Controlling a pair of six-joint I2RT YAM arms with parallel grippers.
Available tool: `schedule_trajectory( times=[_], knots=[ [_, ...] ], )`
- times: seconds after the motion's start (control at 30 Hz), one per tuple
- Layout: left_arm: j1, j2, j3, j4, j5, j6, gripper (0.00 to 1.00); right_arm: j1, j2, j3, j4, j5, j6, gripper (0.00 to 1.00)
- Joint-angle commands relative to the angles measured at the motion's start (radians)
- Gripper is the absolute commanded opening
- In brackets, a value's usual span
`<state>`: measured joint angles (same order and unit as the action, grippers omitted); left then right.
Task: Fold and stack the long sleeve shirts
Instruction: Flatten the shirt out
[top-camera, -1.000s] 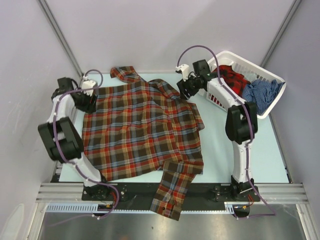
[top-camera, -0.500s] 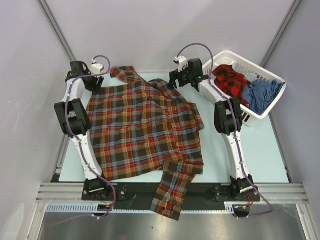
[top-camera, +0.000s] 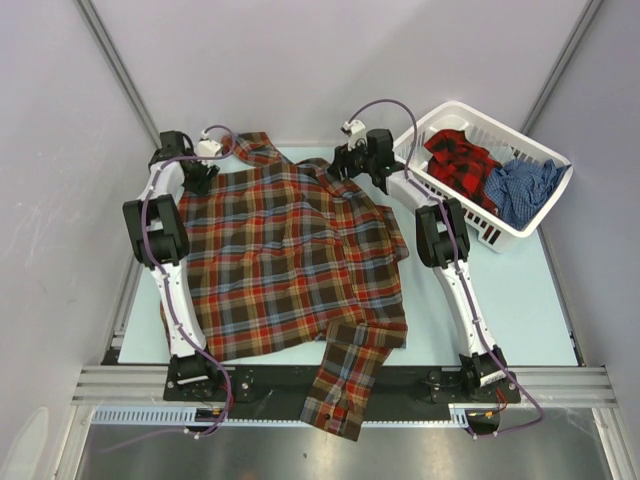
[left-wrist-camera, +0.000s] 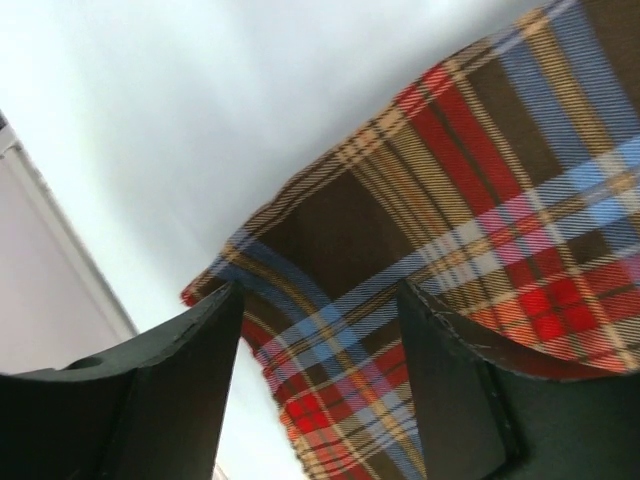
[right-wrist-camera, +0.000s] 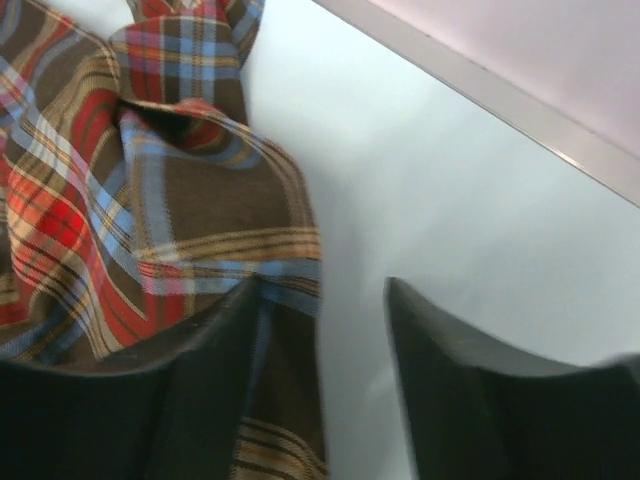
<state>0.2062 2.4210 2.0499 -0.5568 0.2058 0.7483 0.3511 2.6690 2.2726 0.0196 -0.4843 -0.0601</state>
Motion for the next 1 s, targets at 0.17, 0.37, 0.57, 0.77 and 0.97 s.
schedule_trajectory(
  times=[0.17,0.37,0.57,0.77,0.97],
  knots=[
    [0.007,0.032,0.02,-0.008,-0.114,0.094,0.32,0.02,-0.018,0.081,-0.046,0.105,-0.158,0.0],
    [0.039,0.001,-0.023,0.008,-0.157,0.097,0.07,-0.024,-0.121,0.013,0.04,0.259,-0.184,0.0],
    [0.068,-0.039,-0.069,0.023,-0.16,0.092,0.0,-0.028,-0.195,-0.094,0.104,0.338,-0.216,0.0],
    [0.087,-0.069,-0.096,0.031,-0.154,0.1,0.0,-0.009,-0.247,-0.203,0.165,0.415,-0.283,0.0],
    [0.098,-0.155,-0.118,0.044,0.02,0.077,0.5,0.002,-0.227,-0.159,0.08,0.305,-0.32,0.17]
  ],
)
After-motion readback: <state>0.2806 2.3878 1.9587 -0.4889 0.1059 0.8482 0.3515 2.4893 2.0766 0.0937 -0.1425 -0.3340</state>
